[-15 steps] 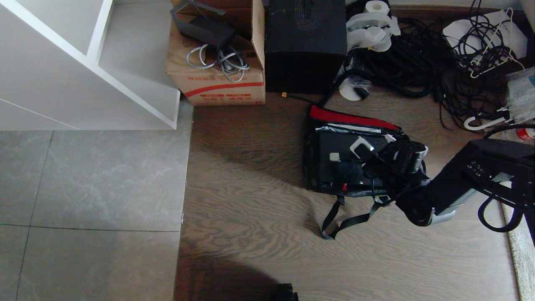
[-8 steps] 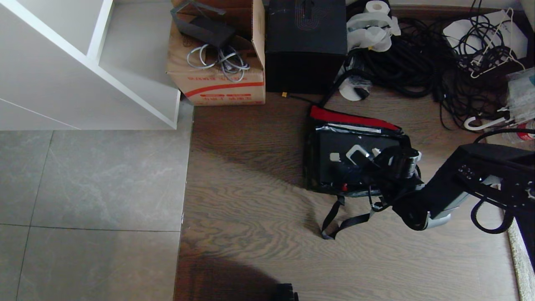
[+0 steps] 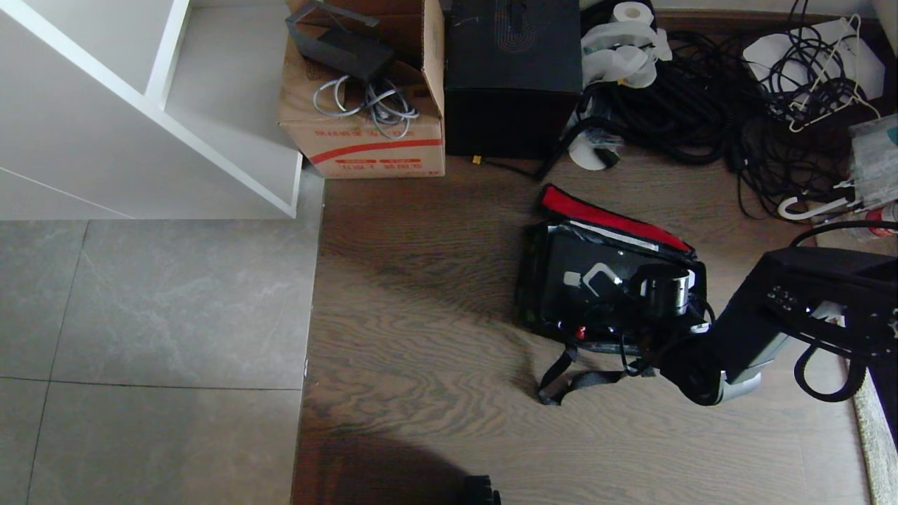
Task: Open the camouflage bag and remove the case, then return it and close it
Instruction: Grip the handle
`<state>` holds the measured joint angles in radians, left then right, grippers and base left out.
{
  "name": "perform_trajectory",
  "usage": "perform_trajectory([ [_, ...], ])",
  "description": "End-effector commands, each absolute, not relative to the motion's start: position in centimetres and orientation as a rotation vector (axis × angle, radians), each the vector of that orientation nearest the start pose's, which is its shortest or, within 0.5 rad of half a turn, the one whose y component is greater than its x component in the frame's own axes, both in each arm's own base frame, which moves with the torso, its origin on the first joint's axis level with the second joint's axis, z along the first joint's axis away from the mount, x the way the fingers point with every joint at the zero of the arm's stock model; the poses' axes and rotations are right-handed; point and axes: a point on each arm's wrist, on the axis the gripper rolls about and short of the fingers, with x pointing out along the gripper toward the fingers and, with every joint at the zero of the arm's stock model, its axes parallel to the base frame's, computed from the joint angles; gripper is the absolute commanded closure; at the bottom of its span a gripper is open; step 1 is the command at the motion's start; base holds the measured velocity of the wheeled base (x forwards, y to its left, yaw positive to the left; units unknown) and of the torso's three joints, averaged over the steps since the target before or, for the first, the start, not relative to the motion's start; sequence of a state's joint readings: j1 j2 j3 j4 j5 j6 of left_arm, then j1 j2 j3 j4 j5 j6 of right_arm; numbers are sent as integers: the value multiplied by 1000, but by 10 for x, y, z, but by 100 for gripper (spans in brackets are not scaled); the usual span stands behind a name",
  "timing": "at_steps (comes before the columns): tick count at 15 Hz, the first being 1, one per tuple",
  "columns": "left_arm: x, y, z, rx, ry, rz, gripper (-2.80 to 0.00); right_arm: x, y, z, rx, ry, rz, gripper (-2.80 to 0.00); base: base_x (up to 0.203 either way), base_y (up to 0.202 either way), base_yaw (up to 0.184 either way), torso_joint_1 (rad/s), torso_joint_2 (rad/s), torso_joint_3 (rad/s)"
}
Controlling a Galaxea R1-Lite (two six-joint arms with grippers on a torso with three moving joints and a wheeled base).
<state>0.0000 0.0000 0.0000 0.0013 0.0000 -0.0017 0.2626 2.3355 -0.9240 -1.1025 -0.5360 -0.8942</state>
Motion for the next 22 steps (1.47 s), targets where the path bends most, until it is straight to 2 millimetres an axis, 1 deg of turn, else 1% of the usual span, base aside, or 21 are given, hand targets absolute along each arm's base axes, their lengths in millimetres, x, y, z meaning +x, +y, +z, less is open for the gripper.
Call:
perform_trajectory([
  [1,-23,0,75,-2,3,0,0,381,99,21,-1026,434,-102,0,0,0,0,0,0,0],
  [4,-23,0,75,-2,3,0,0,366,103,12,-1052,483,-59,0,0,0,0,0,0,0],
  [5,-23,0,75,-2,3,0,0,363,106,9,-1043,496,-47,0,0,0,0,0,0,0],
  [7,-23,0,75,-2,3,0,0,364,108,6,-1029,523,-34,0,0,0,0,0,0,0],
  [8,-23,0,76,-2,2,0,0,366,108,6,-1030,520,-32,-280,0,0,0,0,0,0],
  [10,-23,0,75,-2,3,0,0,368,109,5,-1022,510,-40,-280,0,0,0,0,0,0],
  [14,-23,0,75,-2,3,0,0,383,113,23,-991,440,-86,-280,0,0,0,0,0,0],
  [16,-23,0,75,-2,3,0,0,387,113,27,-984,432,-124,-280,0,0,0,0,0,0],
  [20,-23,0,75,-2,3,0,0,400,107,42,-955,389,-183,-280,0,0,0,0,0,0],
  [22,-23,0,75,-2,3,0,0,408,100,50,-942,371,-216,-280,0,0,0,0,0,0],
])
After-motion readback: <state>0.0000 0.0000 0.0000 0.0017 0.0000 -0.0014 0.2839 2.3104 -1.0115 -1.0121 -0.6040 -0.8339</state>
